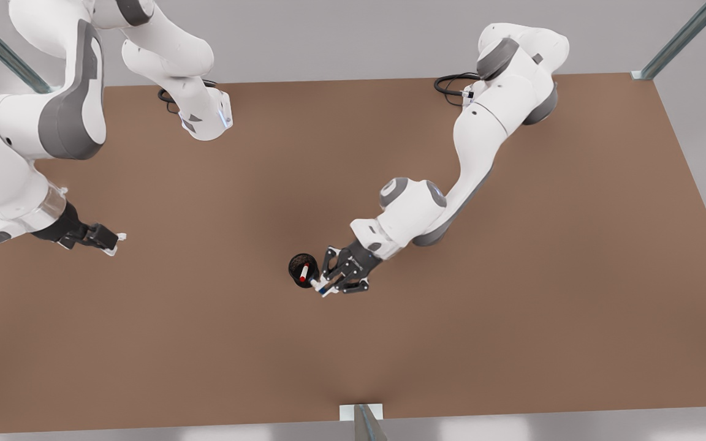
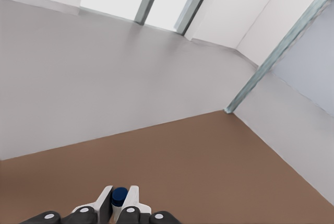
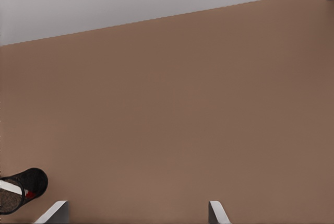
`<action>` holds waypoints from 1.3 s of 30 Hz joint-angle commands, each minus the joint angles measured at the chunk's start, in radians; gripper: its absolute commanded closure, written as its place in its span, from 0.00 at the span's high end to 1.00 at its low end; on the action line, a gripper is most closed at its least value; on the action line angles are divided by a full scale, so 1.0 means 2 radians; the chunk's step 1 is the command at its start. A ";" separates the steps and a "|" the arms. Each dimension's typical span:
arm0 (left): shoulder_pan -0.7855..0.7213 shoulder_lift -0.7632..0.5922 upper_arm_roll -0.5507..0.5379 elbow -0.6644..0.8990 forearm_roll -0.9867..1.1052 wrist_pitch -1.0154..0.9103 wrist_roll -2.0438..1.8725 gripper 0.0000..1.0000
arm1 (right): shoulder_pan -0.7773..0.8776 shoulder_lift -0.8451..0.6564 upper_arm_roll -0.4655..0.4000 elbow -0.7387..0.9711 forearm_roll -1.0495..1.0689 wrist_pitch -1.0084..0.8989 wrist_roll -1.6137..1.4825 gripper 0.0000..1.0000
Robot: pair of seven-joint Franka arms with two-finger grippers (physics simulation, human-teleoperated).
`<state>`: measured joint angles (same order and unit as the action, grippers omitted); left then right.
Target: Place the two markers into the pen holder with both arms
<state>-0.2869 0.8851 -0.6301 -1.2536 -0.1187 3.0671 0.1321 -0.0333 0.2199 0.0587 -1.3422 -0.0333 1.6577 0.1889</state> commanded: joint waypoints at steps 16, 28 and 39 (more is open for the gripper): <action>0.032 -0.002 -0.058 -0.077 -0.010 0.099 0.071 0.21 | 0.017 0.009 0.000 -0.002 0.007 -0.023 -0.111 1.00; 0.016 0.031 -0.055 -0.096 0.002 0.108 0.069 0.21 | 0.016 0.006 0.001 -0.001 0.007 -0.026 -0.111 1.00; 0.000 0.088 -0.053 -0.094 0.045 0.168 0.069 0.38 | 0.016 0.006 0.001 -0.001 0.007 -0.026 -0.111 1.00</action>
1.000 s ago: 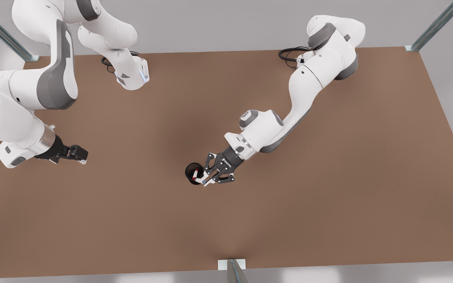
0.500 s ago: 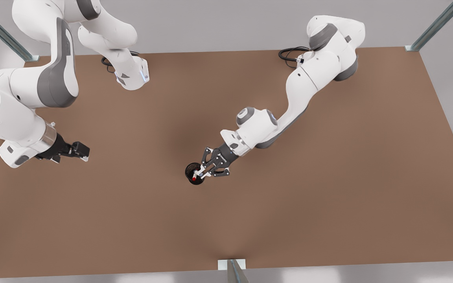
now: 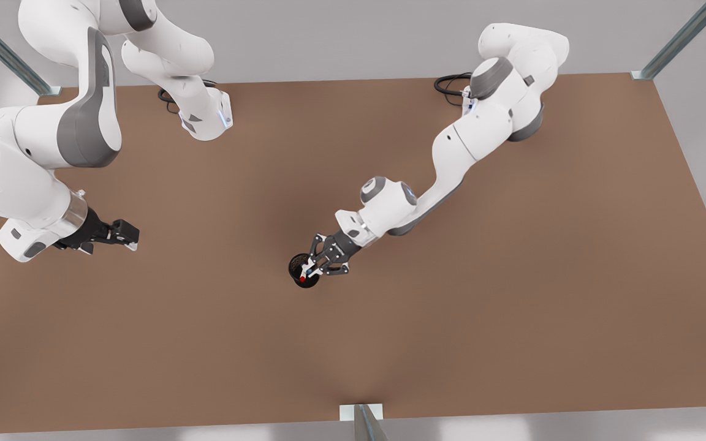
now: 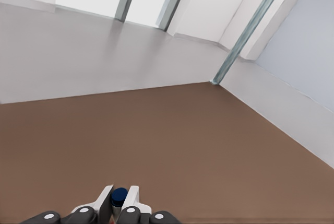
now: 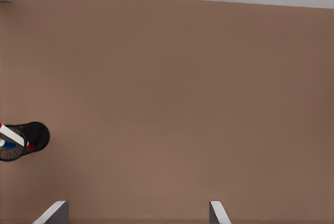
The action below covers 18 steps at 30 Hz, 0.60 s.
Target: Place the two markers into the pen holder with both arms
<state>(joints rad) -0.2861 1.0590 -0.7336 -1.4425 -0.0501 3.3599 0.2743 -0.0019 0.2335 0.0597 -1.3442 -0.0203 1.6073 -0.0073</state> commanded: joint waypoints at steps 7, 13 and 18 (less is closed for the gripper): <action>0.062 -0.037 -0.009 0.013 0.026 -0.143 -0.018 1.00 | -0.001 -0.001 -0.001 0.000 0.001 -0.002 -0.012 1.00; 0.368 -0.207 -0.025 0.075 0.083 -0.771 -0.191 1.00 | -0.001 -0.002 -0.001 -0.001 0.001 -0.003 -0.013 1.00; 0.318 -0.377 0.098 0.069 0.108 -0.898 -0.205 1.00 | -0.004 -0.002 -0.001 -0.001 0.001 -0.003 -0.013 1.00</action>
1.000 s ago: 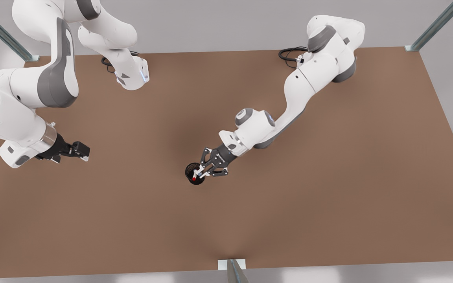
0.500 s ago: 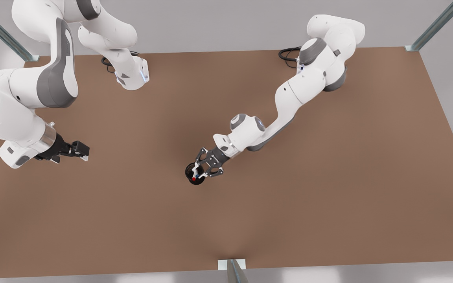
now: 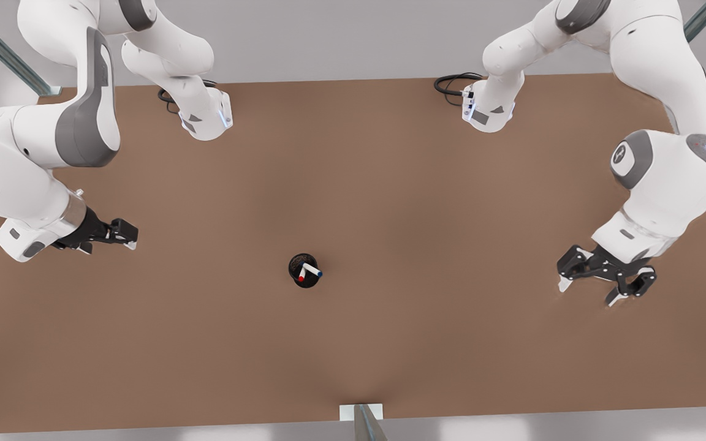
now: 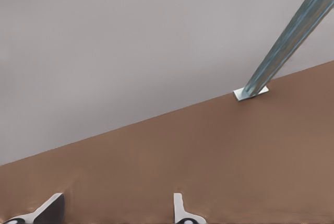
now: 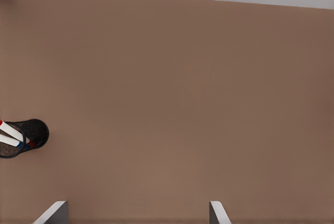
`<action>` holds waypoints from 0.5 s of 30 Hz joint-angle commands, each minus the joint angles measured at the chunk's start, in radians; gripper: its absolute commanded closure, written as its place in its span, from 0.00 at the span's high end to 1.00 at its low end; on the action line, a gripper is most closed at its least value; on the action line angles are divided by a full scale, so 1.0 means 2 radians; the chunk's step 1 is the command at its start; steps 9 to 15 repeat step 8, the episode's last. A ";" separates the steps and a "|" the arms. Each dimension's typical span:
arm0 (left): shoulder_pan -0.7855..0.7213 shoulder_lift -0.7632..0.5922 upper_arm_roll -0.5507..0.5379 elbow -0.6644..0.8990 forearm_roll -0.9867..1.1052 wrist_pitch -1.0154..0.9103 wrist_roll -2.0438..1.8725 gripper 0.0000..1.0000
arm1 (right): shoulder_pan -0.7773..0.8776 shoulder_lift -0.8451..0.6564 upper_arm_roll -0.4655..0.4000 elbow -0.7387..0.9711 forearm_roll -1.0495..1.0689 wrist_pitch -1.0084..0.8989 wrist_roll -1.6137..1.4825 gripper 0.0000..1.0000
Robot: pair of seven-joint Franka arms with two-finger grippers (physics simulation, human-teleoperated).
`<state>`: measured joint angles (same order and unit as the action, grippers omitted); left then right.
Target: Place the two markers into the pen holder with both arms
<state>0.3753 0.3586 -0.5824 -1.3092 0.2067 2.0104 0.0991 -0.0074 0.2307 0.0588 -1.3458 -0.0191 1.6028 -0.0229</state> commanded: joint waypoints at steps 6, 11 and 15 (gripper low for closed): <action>-0.203 -0.122 0.259 -0.079 -0.106 -0.209 -0.063 1.00 | -0.002 -0.001 0.000 -0.001 0.000 -0.001 -0.005 1.00; -0.201 -0.110 0.259 -0.078 -0.106 -0.208 -0.063 1.00 | -0.001 -0.001 0.000 -0.003 0.000 -0.001 -0.005 1.00; -0.201 -0.110 0.259 -0.078 -0.106 -0.208 -0.063 1.00 | -0.001 -0.001 0.000 -0.003 0.000 -0.001 -0.005 1.00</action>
